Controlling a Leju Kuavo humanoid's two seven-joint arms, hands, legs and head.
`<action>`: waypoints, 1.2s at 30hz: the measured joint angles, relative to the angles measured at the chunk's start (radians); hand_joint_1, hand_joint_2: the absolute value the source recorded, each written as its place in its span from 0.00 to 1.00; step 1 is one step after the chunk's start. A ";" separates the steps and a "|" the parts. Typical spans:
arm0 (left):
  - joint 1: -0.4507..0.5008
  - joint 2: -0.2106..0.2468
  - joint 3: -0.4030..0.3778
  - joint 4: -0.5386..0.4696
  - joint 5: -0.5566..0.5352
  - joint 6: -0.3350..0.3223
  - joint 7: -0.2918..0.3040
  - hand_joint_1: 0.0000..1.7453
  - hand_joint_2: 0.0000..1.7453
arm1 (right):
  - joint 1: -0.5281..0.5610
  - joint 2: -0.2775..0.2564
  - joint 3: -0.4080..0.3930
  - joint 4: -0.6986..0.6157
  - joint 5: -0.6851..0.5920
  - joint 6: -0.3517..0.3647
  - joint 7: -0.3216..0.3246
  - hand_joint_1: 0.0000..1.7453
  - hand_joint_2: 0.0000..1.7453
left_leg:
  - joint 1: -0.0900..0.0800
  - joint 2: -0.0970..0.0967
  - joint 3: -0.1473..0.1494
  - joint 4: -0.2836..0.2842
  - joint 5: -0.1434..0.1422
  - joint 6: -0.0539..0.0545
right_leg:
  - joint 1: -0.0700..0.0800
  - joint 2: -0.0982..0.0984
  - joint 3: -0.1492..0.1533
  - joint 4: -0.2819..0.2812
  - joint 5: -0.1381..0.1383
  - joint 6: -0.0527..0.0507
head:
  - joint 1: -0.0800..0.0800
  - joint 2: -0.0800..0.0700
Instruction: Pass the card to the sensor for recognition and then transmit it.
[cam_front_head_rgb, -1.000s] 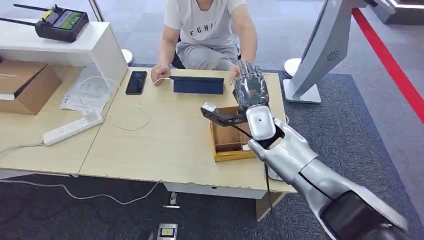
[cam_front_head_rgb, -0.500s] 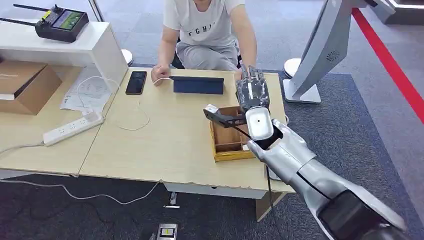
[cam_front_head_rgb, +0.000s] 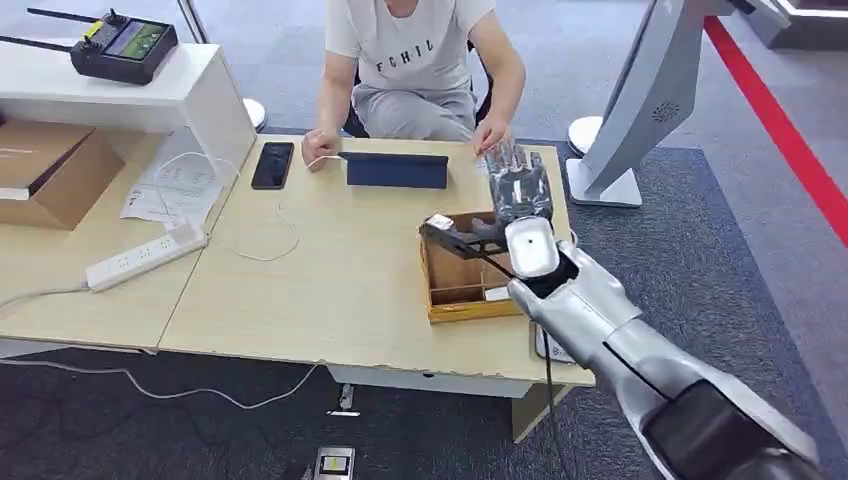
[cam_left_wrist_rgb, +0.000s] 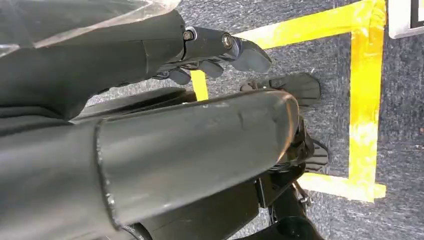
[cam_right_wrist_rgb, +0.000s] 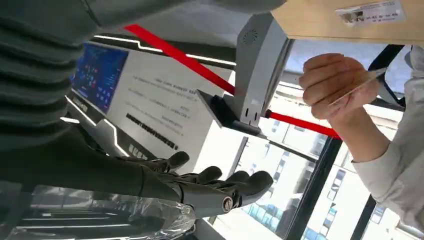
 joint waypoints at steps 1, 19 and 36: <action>0.001 0.000 0.000 0.000 0.002 0.000 -0.002 0.00 0.00 | 0.000 -0.008 -0.006 0.001 0.002 -0.006 -0.005 0.00 0.00 | 0.000 0.000 0.000 0.000 0.000 0.000 | 0.000 0.000 0.000 0.000 0.000 0.000 | 0.000 0.000; 0.030 0.007 0.006 0.002 0.063 0.013 -0.061 0.00 0.00 | 0.130 -0.395 -0.112 -0.064 0.129 0.112 0.004 0.00 0.00 | 0.000 -0.003 0.010 0.002 -0.002 0.001 | -0.001 -0.003 0.001 -0.003 -0.001 0.001 | 0.000 0.000; 0.094 -0.004 0.050 0.005 0.154 0.059 -0.113 0.00 0.00 | 0.662 -0.529 -0.436 0.078 -0.269 -0.202 -0.044 0.00 0.00 | 0.001 -0.006 0.008 0.001 -0.003 0.001 | 0.001 -0.007 0.003 -0.003 -0.002 0.001 | 0.000 0.000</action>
